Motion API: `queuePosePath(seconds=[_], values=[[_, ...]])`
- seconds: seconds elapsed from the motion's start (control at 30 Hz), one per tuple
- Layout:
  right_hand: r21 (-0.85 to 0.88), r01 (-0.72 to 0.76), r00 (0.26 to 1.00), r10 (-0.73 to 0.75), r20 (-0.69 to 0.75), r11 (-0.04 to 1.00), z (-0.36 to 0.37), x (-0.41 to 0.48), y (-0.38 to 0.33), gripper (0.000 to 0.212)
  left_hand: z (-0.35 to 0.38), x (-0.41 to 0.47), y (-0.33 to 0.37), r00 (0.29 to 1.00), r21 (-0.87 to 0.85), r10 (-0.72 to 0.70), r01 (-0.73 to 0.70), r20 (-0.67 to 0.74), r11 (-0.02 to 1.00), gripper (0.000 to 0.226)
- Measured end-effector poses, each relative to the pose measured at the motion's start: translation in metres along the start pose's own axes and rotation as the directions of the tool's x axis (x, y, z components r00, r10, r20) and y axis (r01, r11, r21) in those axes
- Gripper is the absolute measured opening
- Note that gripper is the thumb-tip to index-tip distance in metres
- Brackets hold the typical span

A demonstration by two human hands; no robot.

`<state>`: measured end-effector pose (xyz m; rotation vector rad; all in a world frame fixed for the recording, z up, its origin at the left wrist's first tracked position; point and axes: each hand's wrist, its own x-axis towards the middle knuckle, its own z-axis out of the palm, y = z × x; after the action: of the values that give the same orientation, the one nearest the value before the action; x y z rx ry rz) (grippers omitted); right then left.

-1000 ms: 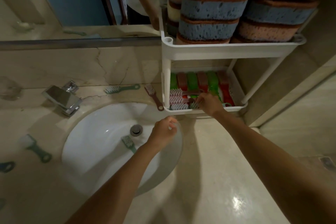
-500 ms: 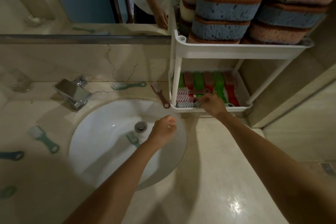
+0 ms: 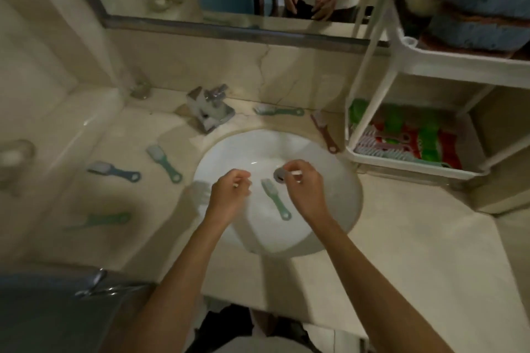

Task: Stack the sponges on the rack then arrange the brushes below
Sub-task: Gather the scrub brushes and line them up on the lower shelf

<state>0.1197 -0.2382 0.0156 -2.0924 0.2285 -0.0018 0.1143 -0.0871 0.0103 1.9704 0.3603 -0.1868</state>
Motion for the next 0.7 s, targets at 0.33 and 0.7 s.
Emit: queuePosePath(seconds=[0.33,0.7], values=[[-0.284,0.186,0.761,0.045,0.648,0.941,0.16,-0.025,-0.074,0.031,-0.149,0.007,-0.102,0.887,0.036,-0.307,0.339,-0.344,0.94,0.027],[-0.432,0.368,0.665,0.091,0.741,0.823,0.286,-0.013,-0.109,0.033,-0.237,0.052,-0.164,0.667,0.127,-0.566,0.693,-0.484,0.709,0.045]])
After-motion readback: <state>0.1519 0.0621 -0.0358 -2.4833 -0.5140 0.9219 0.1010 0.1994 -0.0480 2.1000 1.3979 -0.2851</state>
